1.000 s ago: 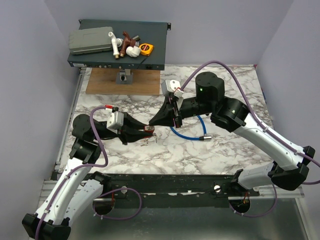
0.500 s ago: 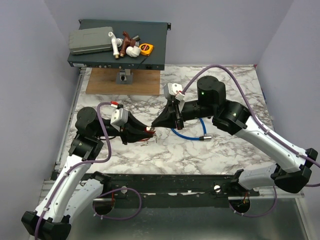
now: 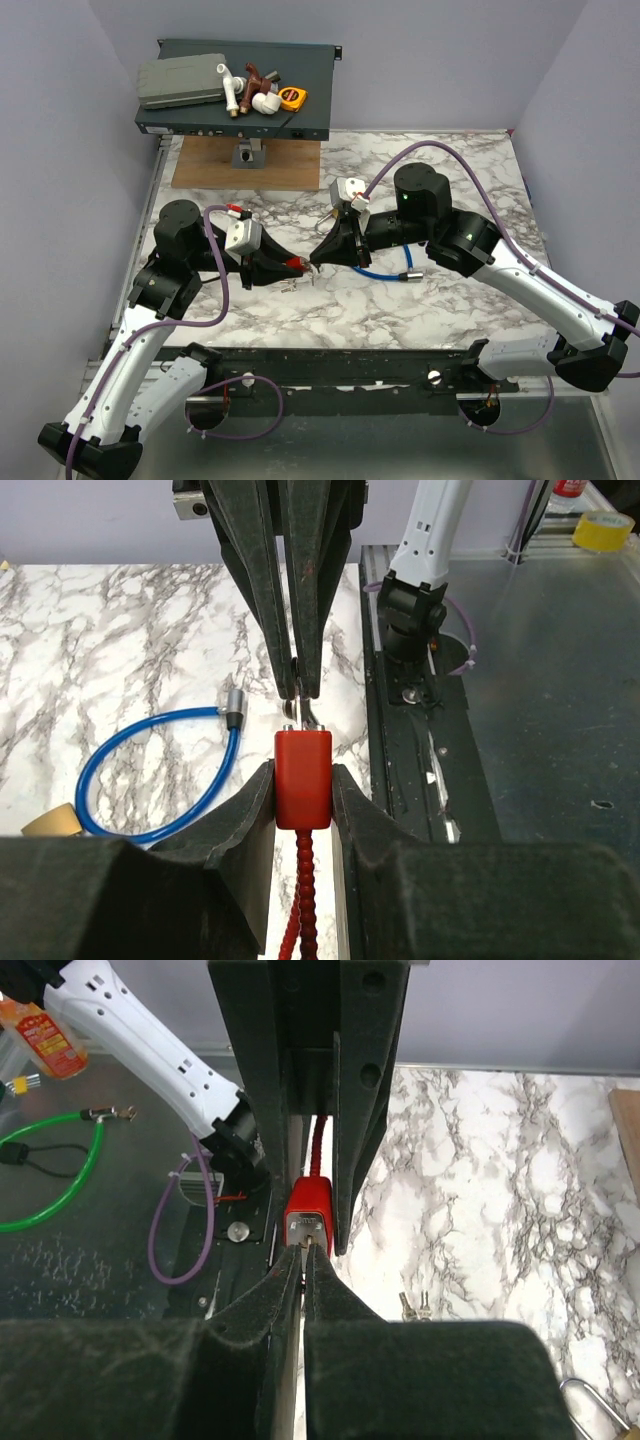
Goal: Unlock with the key
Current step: Unlock the lock.
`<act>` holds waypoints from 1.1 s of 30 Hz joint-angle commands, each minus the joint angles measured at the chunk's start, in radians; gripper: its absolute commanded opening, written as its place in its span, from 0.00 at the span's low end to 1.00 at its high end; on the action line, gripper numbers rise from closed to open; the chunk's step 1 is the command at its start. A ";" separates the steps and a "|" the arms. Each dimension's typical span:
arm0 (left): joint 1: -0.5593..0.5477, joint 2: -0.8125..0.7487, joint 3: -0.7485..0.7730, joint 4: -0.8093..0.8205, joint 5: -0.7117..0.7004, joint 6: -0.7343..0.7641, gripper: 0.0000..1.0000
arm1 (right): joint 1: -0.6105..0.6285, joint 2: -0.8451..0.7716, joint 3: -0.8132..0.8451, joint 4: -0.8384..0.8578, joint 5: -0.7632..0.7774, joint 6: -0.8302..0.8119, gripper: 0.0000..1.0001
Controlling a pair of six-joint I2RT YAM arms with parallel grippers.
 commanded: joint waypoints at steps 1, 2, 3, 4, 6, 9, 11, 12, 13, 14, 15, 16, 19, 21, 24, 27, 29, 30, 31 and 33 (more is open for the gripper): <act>-0.013 -0.011 0.055 0.032 0.022 0.056 0.00 | 0.000 0.027 -0.026 -0.062 0.010 0.004 0.06; -0.013 -0.014 0.052 0.048 0.021 0.043 0.00 | 0.000 0.027 -0.026 -0.062 0.010 0.005 0.05; -0.013 -0.016 0.046 0.066 0.021 0.028 0.00 | 0.000 0.026 -0.027 -0.064 0.011 0.005 0.04; -0.013 -0.017 0.040 0.090 0.020 0.006 0.00 | 0.000 0.027 -0.026 -0.065 0.011 0.008 0.04; -0.013 -0.021 0.029 0.133 0.014 -0.031 0.00 | 0.000 0.026 -0.025 -0.068 0.009 0.010 0.04; -0.013 -0.023 0.015 0.164 0.009 -0.074 0.00 | 0.000 0.021 -0.026 -0.068 0.009 0.015 0.07; -0.013 -0.025 0.003 0.169 0.011 -0.087 0.00 | 0.000 0.012 -0.022 -0.061 0.016 0.021 0.15; -0.013 -0.027 -0.005 0.172 0.014 -0.090 0.00 | 0.000 0.005 -0.022 -0.053 0.024 0.026 0.20; -0.013 -0.031 -0.016 0.181 0.015 -0.099 0.00 | -0.001 -0.003 -0.020 -0.042 0.030 0.029 0.23; -0.013 -0.035 -0.028 0.195 0.017 -0.100 0.00 | -0.001 -0.010 -0.018 -0.035 0.035 0.029 0.27; -0.013 -0.039 -0.041 0.211 0.015 -0.133 0.00 | 0.000 -0.017 -0.015 -0.027 0.045 0.034 0.30; -0.013 -0.041 -0.049 0.218 0.015 -0.139 0.00 | 0.000 -0.021 -0.009 -0.022 0.050 0.038 0.31; -0.013 -0.043 -0.062 0.224 0.015 -0.145 0.00 | -0.001 -0.026 0.011 -0.018 0.071 0.043 0.36; -0.013 -0.044 -0.070 0.228 0.015 -0.149 0.00 | 0.000 -0.028 0.021 -0.014 0.076 0.045 0.40; -0.013 -0.049 -0.079 0.243 0.012 -0.159 0.00 | -0.001 -0.041 0.028 0.010 0.082 0.059 0.47; -0.013 -0.050 -0.084 0.249 0.006 -0.160 0.00 | 0.001 -0.052 0.040 0.014 0.071 0.064 0.49; -0.013 -0.053 -0.083 0.251 0.002 -0.160 0.00 | 0.000 -0.058 0.049 0.003 0.068 0.059 0.49; -0.013 -0.055 -0.082 0.253 0.000 -0.161 0.00 | 0.000 -0.062 0.052 -0.006 0.066 0.054 0.49; -0.013 -0.055 -0.082 0.254 -0.002 -0.160 0.00 | 0.000 -0.064 0.054 -0.016 0.061 0.049 0.49; -0.013 -0.057 -0.078 0.252 -0.005 -0.160 0.00 | 0.000 -0.069 0.057 -0.030 0.060 0.040 0.48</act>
